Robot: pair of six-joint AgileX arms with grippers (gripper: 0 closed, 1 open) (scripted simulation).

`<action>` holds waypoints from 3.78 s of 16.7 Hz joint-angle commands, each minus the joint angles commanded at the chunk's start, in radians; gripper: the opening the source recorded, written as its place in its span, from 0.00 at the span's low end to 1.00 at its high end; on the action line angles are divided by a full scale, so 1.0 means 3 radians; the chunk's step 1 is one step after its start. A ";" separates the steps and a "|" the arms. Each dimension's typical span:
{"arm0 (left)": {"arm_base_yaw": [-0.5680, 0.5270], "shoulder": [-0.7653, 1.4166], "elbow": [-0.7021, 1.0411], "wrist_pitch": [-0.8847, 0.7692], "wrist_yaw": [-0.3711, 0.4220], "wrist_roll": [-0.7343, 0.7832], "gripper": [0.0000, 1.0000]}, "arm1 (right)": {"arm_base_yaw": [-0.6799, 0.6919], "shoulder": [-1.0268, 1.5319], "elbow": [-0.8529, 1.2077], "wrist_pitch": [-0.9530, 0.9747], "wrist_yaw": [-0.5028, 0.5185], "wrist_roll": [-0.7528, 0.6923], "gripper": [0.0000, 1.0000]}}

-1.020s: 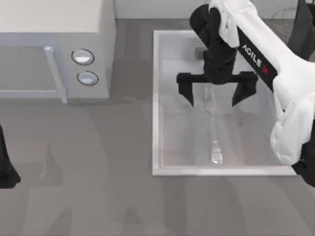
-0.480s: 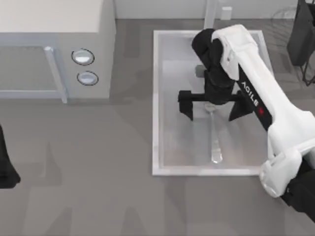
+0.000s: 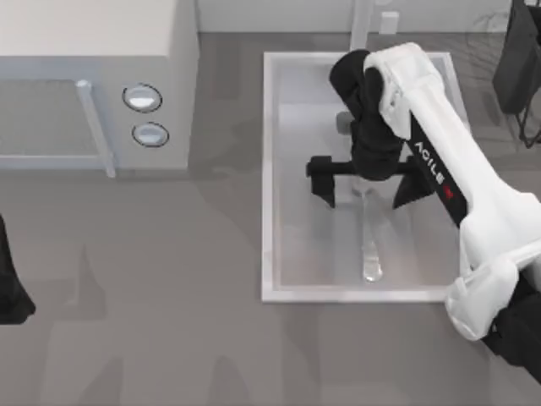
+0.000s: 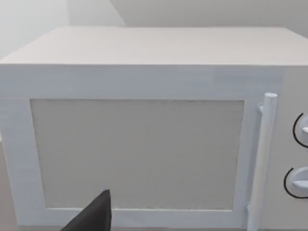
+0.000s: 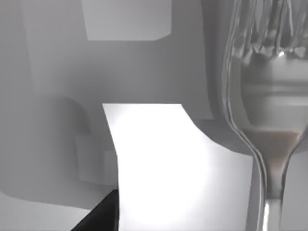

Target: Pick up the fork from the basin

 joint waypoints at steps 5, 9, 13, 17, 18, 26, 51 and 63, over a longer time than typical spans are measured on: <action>0.0000 0.0000 0.0000 0.0000 0.0000 0.0000 1.00 | 0.0000 0.0000 0.0000 0.0000 0.0000 0.0000 0.40; 0.0000 0.0000 0.0000 0.0000 0.0000 0.0000 1.00 | 0.0000 0.0000 0.0000 0.0000 0.0000 0.0000 0.10; 0.0000 0.0000 0.0000 0.0000 0.0000 0.0000 1.00 | 0.0000 0.0000 0.0000 0.0000 0.0000 0.0000 0.00; 0.0000 0.0000 0.0000 0.0000 0.0000 0.0000 1.00 | 0.0000 0.0000 0.0000 0.0000 0.0000 0.0000 0.00; 0.0000 0.0000 0.0000 0.0000 0.0000 0.0000 1.00 | 0.0000 0.0000 0.0000 0.0000 0.0000 0.0000 0.00; 0.0000 0.0000 0.0000 0.0000 0.0000 0.0000 1.00 | -0.0018 -0.0832 -0.0721 0.0068 0.0052 -0.0046 0.00; 0.0000 0.0000 0.0000 0.0000 0.0000 0.0000 1.00 | -0.0543 -0.3713 -0.4184 0.0589 -0.0008 -0.0576 0.00; 0.0000 0.0000 0.0000 0.0000 0.0000 0.0000 1.00 | -0.1395 -0.5973 -0.7163 0.1169 -0.0068 -0.1441 0.00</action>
